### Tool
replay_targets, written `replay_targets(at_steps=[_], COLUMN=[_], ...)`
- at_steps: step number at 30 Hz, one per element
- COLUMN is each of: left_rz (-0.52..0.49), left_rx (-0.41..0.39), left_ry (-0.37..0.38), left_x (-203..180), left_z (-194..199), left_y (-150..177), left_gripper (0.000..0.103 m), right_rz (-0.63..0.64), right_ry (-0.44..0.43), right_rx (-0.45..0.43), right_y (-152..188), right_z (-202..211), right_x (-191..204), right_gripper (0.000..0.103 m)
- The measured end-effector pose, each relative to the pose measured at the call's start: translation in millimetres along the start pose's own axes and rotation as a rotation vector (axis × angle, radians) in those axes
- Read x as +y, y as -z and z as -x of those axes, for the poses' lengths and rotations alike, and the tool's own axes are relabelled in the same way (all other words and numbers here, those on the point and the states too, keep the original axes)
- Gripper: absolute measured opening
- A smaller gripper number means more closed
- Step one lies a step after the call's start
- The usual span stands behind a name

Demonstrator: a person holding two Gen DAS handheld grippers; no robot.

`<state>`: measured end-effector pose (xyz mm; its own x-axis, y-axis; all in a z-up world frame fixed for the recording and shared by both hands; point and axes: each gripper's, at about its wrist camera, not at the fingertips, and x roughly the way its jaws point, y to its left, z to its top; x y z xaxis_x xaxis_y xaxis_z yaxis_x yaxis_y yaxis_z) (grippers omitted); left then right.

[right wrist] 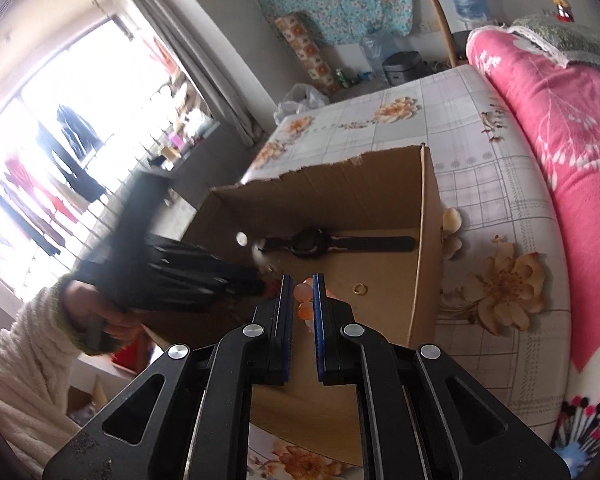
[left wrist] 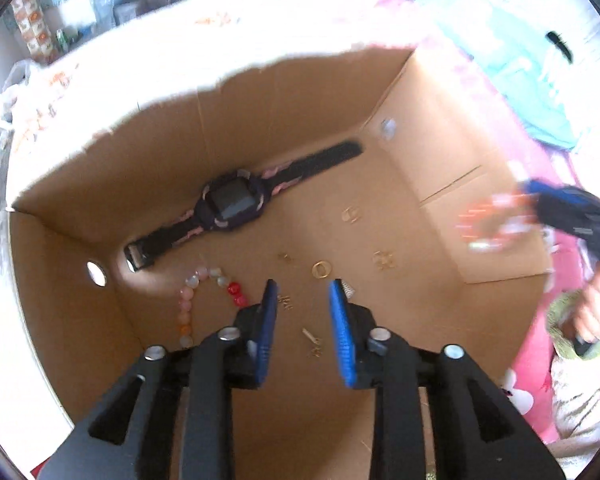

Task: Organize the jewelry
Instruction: 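Lower both held pieces into the box and open both grippers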

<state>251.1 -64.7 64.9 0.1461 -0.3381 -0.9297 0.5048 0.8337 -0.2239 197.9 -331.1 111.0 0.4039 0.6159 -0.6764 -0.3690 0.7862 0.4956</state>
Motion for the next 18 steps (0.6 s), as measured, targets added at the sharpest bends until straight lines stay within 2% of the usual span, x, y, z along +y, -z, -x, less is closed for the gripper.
replay_targets(at_steps=[3, 6, 9, 13, 18], left_rz=[-0.02, -0.01, 0.023, 0.089, 0.156], left_rx=[-0.113, -0.28, -0.399, -0.5, -0.558], left_ry=[0.033, 0.062, 0.069, 0.061, 0.046], left_x=[-6.4, 1.1, 10.3, 27.3, 39.2], left_z=[34.4, 74.6, 103.6, 127.5, 136.2], left_y=[13.4, 35.5, 59.7, 87.8, 124.0], left_gripper=[0.05, 0.056, 0.062, 0.068, 0.071], right_rz=[0.057, 0.15, 0.255, 0.443, 0.626], right_ry=[0.059, 0.162, 0.259, 0.407, 0.523], right_rx=[0.074, 0.146, 0.22, 0.293, 0.421], right_y=[-3.6, -6.3, -8.5, -6.2, 12.4], right_z=[-12.4, -27.6, -43.3, -63.4, -87.3], right_x=[2.0, 6.2, 9.6, 23.3, 36.2], right_gripper=[0.007, 0.007, 0.007, 0.008, 0.008])
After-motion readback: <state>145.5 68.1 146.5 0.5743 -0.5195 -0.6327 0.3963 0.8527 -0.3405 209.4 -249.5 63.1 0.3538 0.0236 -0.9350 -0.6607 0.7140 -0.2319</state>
